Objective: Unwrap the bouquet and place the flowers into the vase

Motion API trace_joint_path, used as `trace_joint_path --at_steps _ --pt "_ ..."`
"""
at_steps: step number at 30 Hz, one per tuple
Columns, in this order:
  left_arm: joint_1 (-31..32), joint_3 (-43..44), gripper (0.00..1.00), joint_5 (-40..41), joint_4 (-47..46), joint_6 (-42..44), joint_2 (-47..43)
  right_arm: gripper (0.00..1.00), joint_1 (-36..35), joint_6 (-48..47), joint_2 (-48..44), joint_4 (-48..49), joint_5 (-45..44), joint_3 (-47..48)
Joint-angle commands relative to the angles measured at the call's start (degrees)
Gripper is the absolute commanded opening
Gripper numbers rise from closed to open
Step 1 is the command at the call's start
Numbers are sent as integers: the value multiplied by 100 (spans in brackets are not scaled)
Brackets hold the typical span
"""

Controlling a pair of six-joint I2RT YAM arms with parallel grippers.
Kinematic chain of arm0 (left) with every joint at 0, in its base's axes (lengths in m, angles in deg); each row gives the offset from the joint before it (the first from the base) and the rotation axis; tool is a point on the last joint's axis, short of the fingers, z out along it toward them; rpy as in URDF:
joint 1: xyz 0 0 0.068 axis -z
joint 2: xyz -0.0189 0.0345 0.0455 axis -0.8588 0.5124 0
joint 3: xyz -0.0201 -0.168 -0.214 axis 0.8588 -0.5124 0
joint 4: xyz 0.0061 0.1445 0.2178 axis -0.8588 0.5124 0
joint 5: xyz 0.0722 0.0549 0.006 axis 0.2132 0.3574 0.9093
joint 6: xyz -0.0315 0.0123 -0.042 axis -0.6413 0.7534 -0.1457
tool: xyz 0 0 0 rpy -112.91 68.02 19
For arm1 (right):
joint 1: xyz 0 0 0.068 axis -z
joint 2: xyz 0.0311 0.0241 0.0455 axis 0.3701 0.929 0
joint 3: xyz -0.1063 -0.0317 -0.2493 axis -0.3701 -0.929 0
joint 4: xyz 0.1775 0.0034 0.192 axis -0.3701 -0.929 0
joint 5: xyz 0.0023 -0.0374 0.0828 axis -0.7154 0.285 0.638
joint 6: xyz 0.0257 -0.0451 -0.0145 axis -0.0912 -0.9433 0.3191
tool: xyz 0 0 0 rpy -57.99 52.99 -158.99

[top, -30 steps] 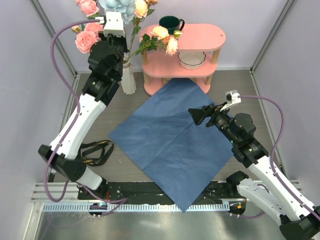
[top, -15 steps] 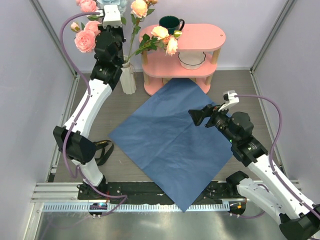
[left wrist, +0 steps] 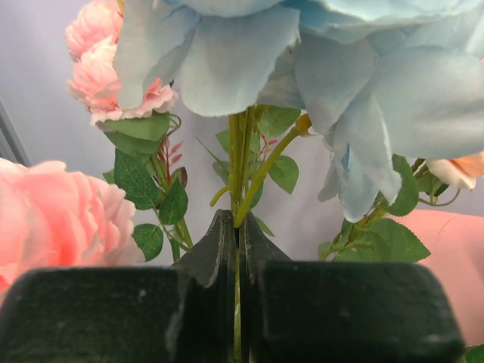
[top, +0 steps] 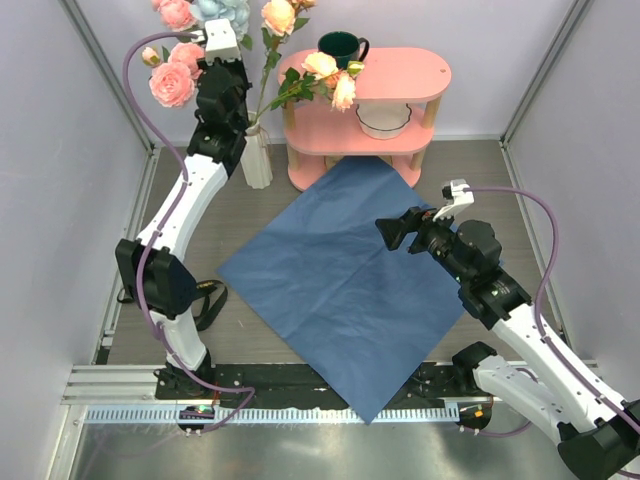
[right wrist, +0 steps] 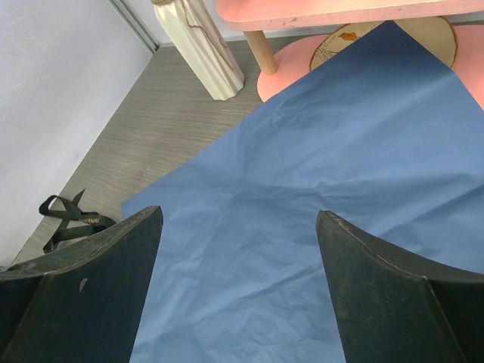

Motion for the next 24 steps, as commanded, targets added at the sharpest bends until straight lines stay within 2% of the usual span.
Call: trace_joint_path --at_steps 1,5,19,24 --pt "-53 -161 0 172 -504 -305 -80 88 -3 -46 29 160 -81 240" --pt "-70 -170 0 234 -417 -586 16 89 -3 -29 -24 143 -81 214" --pt "-70 -310 0 612 -425 -674 421 89 6 15 -173 90 -125 99" --pt "-70 -407 7 752 -460 -753 517 89 6 50 -217 81 -117 82"
